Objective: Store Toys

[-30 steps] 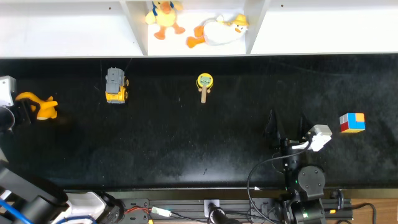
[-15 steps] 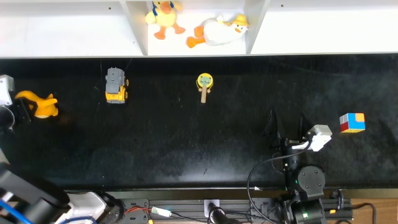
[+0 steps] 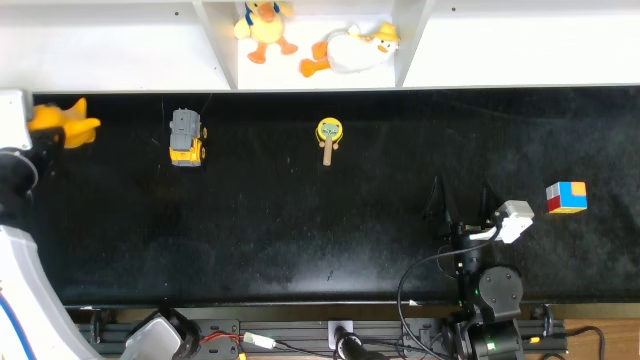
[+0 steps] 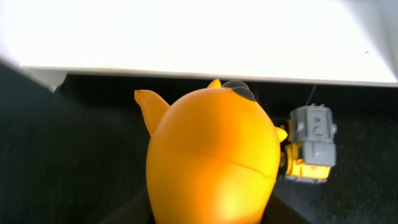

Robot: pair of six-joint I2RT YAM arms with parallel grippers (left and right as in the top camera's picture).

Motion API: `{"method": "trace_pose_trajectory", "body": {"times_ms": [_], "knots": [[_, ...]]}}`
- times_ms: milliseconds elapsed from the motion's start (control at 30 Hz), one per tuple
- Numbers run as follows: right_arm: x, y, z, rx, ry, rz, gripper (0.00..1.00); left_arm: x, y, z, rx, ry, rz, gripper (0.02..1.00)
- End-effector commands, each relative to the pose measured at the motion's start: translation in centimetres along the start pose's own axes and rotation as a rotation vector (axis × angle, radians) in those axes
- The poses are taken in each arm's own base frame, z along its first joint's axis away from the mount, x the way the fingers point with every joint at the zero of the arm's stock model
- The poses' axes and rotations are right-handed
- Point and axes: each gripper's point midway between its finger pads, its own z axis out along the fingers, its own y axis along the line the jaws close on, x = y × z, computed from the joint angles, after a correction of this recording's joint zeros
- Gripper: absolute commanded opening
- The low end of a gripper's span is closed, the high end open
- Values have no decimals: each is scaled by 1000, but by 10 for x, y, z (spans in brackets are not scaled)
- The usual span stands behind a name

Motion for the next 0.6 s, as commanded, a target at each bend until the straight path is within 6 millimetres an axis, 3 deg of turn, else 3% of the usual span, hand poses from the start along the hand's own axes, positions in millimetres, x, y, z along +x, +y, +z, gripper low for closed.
{"method": "trace_pose_trajectory", "body": {"times_ms": [33, 333, 600], "knots": [[4, -1, 0, -2, 3, 1, 996, -16, -8, 10, 14, -35, 4, 308], [4, 0, 0, -3, 3, 1, 993, -44, -7, 44, -24, -105, -4, 318], [4, 0, 0, -3, 3, 1, 998, -47, 1, 88, -41, -90, -37, 299]]}}
